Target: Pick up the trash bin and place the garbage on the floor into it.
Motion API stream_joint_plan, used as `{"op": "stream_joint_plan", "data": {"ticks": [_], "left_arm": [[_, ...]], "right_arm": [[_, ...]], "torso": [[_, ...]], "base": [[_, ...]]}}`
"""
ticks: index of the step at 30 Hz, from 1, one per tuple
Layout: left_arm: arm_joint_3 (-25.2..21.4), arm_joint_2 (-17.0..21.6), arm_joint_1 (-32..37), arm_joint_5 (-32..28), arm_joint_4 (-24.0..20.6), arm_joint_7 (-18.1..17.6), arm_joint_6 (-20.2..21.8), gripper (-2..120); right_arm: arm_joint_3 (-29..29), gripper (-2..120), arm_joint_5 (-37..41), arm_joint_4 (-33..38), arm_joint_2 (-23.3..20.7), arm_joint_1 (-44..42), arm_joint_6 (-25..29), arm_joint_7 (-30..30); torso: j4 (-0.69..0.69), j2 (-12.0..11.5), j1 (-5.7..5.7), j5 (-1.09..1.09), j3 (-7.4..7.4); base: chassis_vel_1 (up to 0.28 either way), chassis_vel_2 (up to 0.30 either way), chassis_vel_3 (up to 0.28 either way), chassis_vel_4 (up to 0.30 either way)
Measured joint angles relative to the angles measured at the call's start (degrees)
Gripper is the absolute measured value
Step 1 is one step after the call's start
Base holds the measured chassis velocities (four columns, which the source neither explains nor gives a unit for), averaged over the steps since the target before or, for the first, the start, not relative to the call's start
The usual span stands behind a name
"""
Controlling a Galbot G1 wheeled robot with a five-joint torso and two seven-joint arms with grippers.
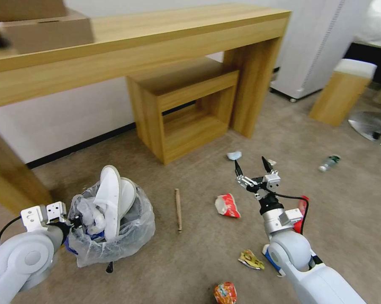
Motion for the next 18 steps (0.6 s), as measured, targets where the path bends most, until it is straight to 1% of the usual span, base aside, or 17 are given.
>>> {"op": "stream_joint_plan", "data": {"ticks": [3, 10, 13, 16, 17, 18], "left_arm": [[0.0, -0.1, 0.1, 0.3, -0.4, -0.1, 0.0, 0], [-0.3, -0.4, 0.7, 0.3, -1.0, -0.2, -0.1, 0], [-0.3, -0.6, 0.7, 0.3, -1.1, -0.2, -0.1, 0], [-0.2, -0.8, 0.6, 0.3, -1.2, -0.5, -0.2, 0], [-0.3, -0.8, 0.5, 0.3, -1.2, -0.6, -0.3, 0], [-0.3, -0.8, 0.5, 0.3, -1.2, -0.6, -0.3, 0]], "right_arm": [[-0.9, 100, 1.5, 0.6, -0.4, 0.8, -0.9, 0.6], [-0.8, 100, 2.6, 1.5, -1.9, 1.1, -1.9, 1.0], [-1.4, 100, 2.7, 1.7, -2.1, 1.1, -2.8, 2.4], [-3.2, 100, 5.1, 3.3, -2.1, 1.5, -6.3, 6.0], [-5.7, 100, 7.3, 3.9, -2.6, 3.6, -9.3, 7.9], [-5.7, 100, 7.3, 3.9, -2.6, 3.6, -9.3, 7.9]], "torso": [[0.04, 0.0, 0.00, 0.00, 0.00], [0.02, 0.0, 0.00, 0.00, 0.00], [0.01, 0.0, 0.00, 0.00, 0.00], [0.01, 0.0, 0.00, 0.00, 0.00], [0.01, 0.0, 0.00, 0.00, 0.00], [0.01, 0.0, 0.00, 0.00, 0.00]], "base": [[0.000, 0.000, 0.000, 0.000], [0.000, 0.000, 0.000, 0.000], [0.000, 0.000, 0.000, 0.000], [0.000, 0.000, 0.000, 0.000], [0.000, 0.000, 0.000, 0.000], [0.000, 0.000, 0.000, 0.000]]}}
